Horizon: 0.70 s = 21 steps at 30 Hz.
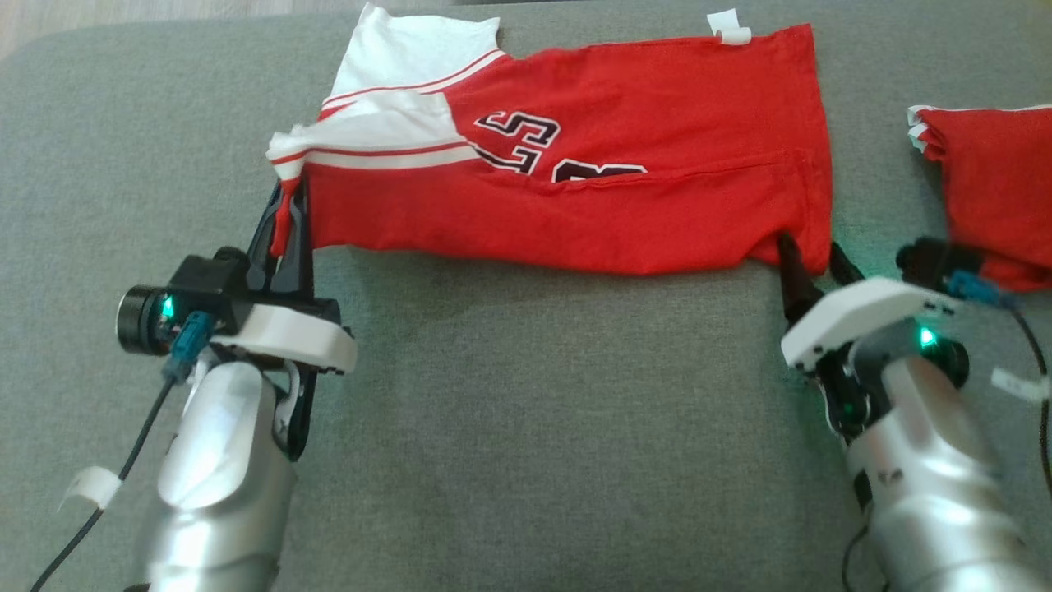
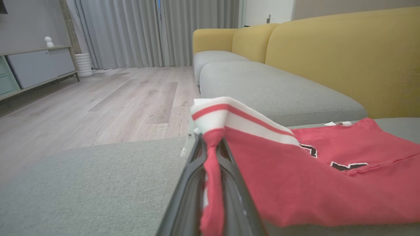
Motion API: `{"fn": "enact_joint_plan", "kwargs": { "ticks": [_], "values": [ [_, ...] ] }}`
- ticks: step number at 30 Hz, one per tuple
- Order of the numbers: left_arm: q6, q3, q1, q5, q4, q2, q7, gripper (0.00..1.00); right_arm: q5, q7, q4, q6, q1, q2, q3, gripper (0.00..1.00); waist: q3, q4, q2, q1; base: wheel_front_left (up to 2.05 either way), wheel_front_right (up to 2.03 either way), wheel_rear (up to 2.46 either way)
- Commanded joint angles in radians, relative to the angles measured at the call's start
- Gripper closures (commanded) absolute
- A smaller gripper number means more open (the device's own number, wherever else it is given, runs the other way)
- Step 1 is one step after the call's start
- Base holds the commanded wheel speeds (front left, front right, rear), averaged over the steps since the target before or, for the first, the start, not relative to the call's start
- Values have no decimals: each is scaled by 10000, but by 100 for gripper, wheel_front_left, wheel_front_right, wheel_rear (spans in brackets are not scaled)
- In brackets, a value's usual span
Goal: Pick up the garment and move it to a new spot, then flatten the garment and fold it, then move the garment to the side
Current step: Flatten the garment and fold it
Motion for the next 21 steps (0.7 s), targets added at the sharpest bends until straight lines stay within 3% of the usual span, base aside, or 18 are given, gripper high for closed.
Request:
{"fn": "enact_joint_plan", "kwargs": {
  "ticks": [1,3,4,5,6,14,21],
  "values": [
    [-26,212,-280,69,-394,192,-94,100,192,173,72,-7,-256,110,400,0,19,15,-1,0,0,0,0],
    [-45,197,-263,97,-418,177,-94,100,421,192,457,-7,-466,110,697,0,39,30,-1,0,0,0,0],
    [-49,200,-254,102,-401,173,-94,100,482,148,622,-7,-564,110,833,54,50,31,-1,0,0,0,0],
    [-52,211,-248,108,-389,177,-94,100,500,83,761,-7,-663,110,983,92,59,25,-1,0,0,0,0],
    [-48,230,-241,114,-370,189,-94,100,465,-30,886,-7,-754,110,1112,100,65,15,-1,0,0,0,0],
    [-33,428,-52,104,44,379,-94,100,-1061,-1257,1796,-7,-1229,-52,1102,100,-225,-164,-1,0,0,0,0],
    [-58,464,496,82,305,381,-95,100,-1542,-1274,1741,-7,-966,-382,1271,100,-877,-395,-1,0,0,0,0]
  ]
}}
